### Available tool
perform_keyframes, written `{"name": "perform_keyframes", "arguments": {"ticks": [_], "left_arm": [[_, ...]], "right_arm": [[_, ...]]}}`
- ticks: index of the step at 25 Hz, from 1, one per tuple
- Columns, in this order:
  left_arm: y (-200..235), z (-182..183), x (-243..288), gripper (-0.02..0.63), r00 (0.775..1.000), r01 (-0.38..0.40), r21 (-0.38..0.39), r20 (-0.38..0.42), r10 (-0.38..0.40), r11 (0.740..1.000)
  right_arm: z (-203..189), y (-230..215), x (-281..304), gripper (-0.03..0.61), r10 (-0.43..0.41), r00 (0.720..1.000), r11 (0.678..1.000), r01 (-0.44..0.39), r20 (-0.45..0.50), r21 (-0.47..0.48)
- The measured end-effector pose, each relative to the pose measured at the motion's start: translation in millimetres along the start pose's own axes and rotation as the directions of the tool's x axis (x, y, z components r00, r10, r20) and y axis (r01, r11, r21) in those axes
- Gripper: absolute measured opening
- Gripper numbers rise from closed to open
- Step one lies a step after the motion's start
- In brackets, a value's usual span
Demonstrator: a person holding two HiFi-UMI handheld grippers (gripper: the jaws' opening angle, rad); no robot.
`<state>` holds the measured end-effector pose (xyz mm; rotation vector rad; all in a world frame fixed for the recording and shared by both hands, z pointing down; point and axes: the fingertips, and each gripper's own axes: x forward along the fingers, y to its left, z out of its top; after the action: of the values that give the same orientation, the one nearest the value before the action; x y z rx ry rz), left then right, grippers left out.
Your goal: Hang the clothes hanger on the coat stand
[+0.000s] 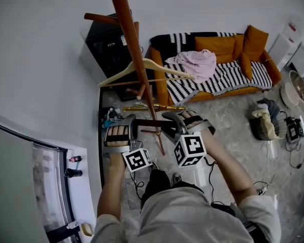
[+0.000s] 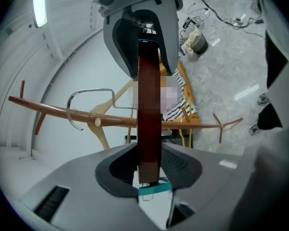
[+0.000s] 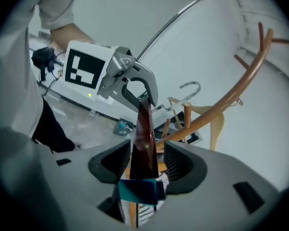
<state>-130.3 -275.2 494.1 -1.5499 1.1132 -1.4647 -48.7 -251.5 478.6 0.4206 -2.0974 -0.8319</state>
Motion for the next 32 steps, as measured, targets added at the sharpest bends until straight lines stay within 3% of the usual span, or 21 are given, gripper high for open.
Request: {"name": "perform_keyframes", "arguments": {"ticks": [4,9,13,14,16,32], "left_arm": [[-3.3,-1.5,0.8,0.141,0.999,0.047,-0.032,-0.011,-0.047,0.998],[-3.7,0.1,5.4,0.141,0.997,0.079,-0.012,-0.02,-0.079,0.997],[-6.2,4.3,4.0,0.141,0.995,0.096,-0.028,-0.001,-0.096,0.995],[-6.1,5.0,3.6,0.141,0.995,0.098,-0.026,0.002,-0.098,0.995],[-4.1,5.7,4.0,0.141,0.996,0.093,-0.017,0.002,-0.093,0.996],[0.5,-11.4,21.8,0.141,0.995,0.094,0.007,-0.025,-0.094,0.996]], "right_arm": [[-1.4,-4.1,-12.6,0.223,-0.161,0.986,0.973,0.153,-0.038,-0.172],[-6.5,-4.5,-9.8,0.224,-0.285,0.954,0.916,0.243,-0.091,-0.319],[-8.3,-5.8,-4.9,0.224,-0.346,0.931,0.883,0.281,-0.118,-0.376],[-7.1,-9.1,-5.9,0.214,-0.365,0.924,0.873,0.295,-0.117,-0.389],[-3.5,-16.5,-8.7,0.135,-0.398,0.912,0.854,0.327,-0.103,-0.404],[-5.6,-26.3,13.5,0.133,-0.403,0.905,0.858,0.322,-0.136,-0.4]]}}
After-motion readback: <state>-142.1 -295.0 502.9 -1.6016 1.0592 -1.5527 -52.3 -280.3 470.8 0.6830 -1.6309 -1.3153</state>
